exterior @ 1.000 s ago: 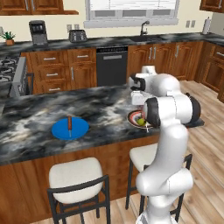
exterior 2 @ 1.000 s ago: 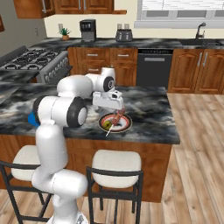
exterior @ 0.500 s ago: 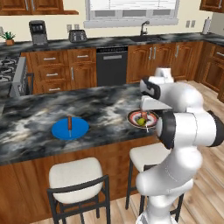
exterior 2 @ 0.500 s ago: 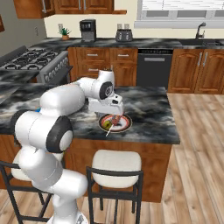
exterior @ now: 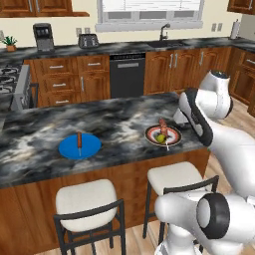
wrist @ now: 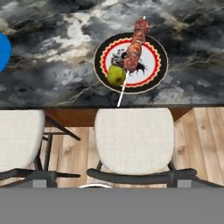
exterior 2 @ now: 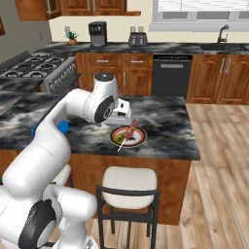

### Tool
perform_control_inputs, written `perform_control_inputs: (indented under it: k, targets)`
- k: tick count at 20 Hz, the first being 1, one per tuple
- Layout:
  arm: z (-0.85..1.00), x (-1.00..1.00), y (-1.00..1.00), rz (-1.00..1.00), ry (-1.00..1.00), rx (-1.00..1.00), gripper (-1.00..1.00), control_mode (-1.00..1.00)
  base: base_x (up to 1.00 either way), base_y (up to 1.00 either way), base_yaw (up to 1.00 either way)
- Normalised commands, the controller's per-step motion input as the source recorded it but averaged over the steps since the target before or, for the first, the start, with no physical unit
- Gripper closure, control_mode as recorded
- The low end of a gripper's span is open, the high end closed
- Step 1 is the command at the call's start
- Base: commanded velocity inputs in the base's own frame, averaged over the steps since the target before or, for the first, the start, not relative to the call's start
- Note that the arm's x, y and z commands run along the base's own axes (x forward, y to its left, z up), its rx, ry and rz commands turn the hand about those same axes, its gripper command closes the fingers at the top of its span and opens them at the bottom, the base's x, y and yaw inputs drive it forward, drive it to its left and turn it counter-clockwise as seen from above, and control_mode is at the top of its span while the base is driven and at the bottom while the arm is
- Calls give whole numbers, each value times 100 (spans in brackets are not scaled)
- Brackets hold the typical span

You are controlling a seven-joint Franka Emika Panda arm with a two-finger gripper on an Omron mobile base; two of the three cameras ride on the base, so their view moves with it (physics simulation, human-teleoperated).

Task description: Pick up the banana and pear from the fridge and place one fruit on each plate on the dining counter.

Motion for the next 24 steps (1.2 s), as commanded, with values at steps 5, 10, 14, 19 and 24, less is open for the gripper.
perform_control_inputs:
  k: [5,10,14,19,24]
  targets:
    - [72,-92,30,0,-31,0,-100,-100,0,0,0]
    - [89,-81,29,-1,-32,0,-100,-100,0,0,0]
    - [96,-86,19,0,-29,0,-100,-100,0,0,0]
    - [80,-79,28,-5,-22,-2,-100,-100,0,0,0]
    - [58,-57,8,-4,-4,0,-100,100,-40,0,0]
